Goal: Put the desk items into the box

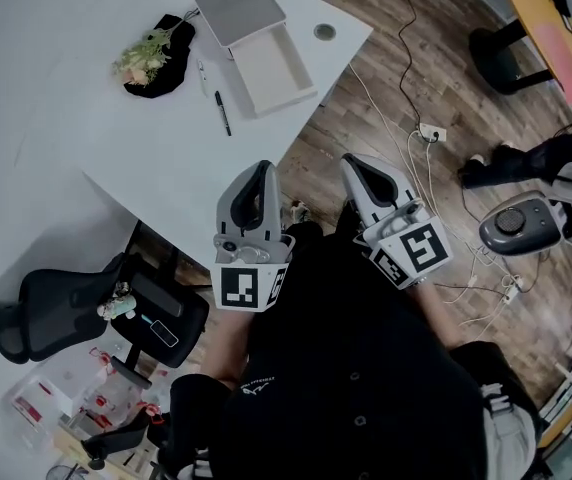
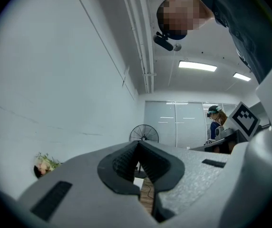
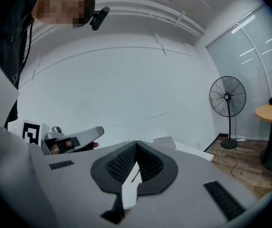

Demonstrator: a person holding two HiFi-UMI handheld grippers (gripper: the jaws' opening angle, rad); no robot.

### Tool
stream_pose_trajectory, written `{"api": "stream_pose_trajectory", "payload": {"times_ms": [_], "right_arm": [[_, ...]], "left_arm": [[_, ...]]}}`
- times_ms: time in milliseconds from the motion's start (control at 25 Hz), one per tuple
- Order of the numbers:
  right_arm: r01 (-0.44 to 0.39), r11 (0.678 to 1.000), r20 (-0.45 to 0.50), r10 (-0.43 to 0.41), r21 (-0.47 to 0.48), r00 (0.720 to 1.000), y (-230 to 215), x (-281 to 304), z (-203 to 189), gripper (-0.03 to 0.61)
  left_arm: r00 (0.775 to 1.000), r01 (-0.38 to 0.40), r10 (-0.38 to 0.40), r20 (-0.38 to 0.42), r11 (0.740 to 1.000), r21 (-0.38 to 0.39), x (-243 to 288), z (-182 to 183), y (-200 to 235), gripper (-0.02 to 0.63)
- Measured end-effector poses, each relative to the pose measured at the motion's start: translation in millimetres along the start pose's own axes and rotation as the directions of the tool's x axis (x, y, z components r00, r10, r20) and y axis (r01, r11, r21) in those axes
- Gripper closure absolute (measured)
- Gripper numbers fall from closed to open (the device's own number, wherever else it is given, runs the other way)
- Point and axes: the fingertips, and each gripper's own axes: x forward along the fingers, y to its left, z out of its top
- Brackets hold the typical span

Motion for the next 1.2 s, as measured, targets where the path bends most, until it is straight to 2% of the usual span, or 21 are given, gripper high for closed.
{"api": "stream_pose_trajectory", "payload": {"times_ms": [280,560,920,1200], "right_arm": [[-0.030,0.999,-0.031,0.031,0.016,0.999,-7.0,27.0,-2.8,0.580],[-0.122,0.992,-0.045,0.123,0.014,0.991,-22.1,70.6,4.7,0.580],[-0.256,0.967,-0.090,0.255,0.002,0.963,-62.5,137.0,24.2,0.580],[-0.363,0.932,-0.117,0.360,0.002,0.926,-95.2,176.0,36.0,0.580]], "left_arm": [[0.997,-0.064,0.064,-0.034,0.998,-0.016,0.9,-10.6,21.6,0.607],[0.986,-0.166,0.166,-0.030,0.986,0.004,19.3,-10.6,45.2,0.607],[0.957,-0.287,0.287,-0.031,0.958,0.022,80.1,-11.8,73.4,0.607],[0.915,-0.400,0.400,-0.038,0.916,0.027,118.1,-19.5,86.1,0.607]]}}
